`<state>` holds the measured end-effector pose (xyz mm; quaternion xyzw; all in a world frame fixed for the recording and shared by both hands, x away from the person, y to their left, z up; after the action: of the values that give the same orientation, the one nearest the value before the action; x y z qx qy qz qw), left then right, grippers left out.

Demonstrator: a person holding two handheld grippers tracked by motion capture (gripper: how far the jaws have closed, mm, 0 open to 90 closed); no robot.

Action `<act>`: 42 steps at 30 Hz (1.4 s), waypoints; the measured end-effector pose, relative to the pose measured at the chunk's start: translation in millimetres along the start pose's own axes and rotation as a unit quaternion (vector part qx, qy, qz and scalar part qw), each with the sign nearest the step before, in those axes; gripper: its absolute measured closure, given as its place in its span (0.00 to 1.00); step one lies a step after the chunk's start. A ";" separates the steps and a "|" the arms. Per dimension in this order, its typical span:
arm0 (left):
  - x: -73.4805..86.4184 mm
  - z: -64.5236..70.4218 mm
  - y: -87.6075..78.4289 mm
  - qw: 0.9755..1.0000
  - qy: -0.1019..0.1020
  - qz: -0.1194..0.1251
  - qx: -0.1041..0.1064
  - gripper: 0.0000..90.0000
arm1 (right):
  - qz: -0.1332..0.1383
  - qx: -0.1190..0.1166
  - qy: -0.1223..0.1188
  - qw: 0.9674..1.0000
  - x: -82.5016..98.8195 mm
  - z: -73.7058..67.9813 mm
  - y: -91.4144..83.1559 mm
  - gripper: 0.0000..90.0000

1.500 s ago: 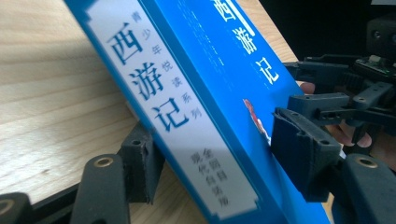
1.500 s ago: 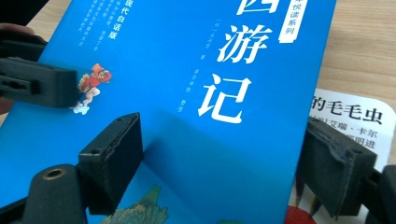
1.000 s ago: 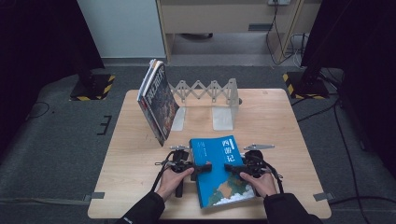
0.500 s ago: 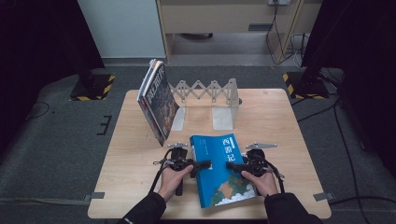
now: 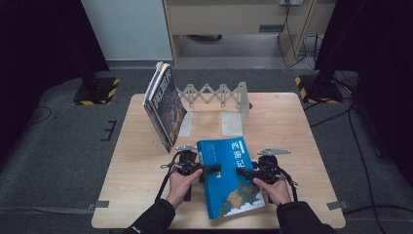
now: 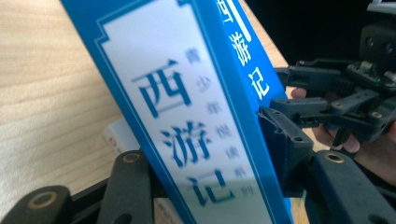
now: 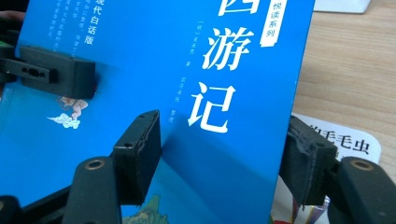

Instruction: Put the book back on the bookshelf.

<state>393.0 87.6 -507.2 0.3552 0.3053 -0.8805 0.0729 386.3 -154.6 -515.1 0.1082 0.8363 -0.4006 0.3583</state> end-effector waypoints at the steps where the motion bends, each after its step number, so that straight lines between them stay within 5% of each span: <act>1: -1.4 0.9 -0.3 1.000 0.001 0.003 0.000 0.58 | 0.005 -0.001 -0.003 1.000 -0.5 0.3 -0.9 0.41; 9: -9.1 7.4 -7.7 1.000 0.019 0.012 0.005 0.62 | 0.035 -0.009 0.003 0.999 -6.1 1.0 -4.3 0.41; 17: -14.1 9.8 -13.7 1.000 0.025 0.014 0.009 0.64 | 0.037 -0.017 0.000 0.999 -7.0 0.9 -3.7 0.42; 26: -27.3 23.3 -30.7 0.996 0.081 0.047 0.006 0.66 | 0.110 -0.043 -0.017 0.993 -20.6 -2.8 -17.5 0.53; 34: -20.2 20.9 -24.5 0.996 0.081 0.032 0.012 0.66 | 0.078 -0.031 -0.018 0.996 -13.7 0.7 -10.4 0.45; 42: -18.3 20.7 -23.6 0.995 0.093 0.036 0.016 0.65 | 0.084 -0.030 -0.010 0.996 -13.4 2.4 -15.3 0.56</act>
<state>386.3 92.8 -471.8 0.4471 0.2835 -0.8454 0.0702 390.0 -165.0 -497.9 0.1634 0.8322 -0.3447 0.4024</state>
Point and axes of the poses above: each handheld gripper's, and its own axes: y roughly forward along the jaws, x roughly out of its underside, z roughly to its right, the point moved 3 cm from there along y, roughly forward along the jaws, and after that the axes turned 4 degrees about y, right-handed, at the moved point
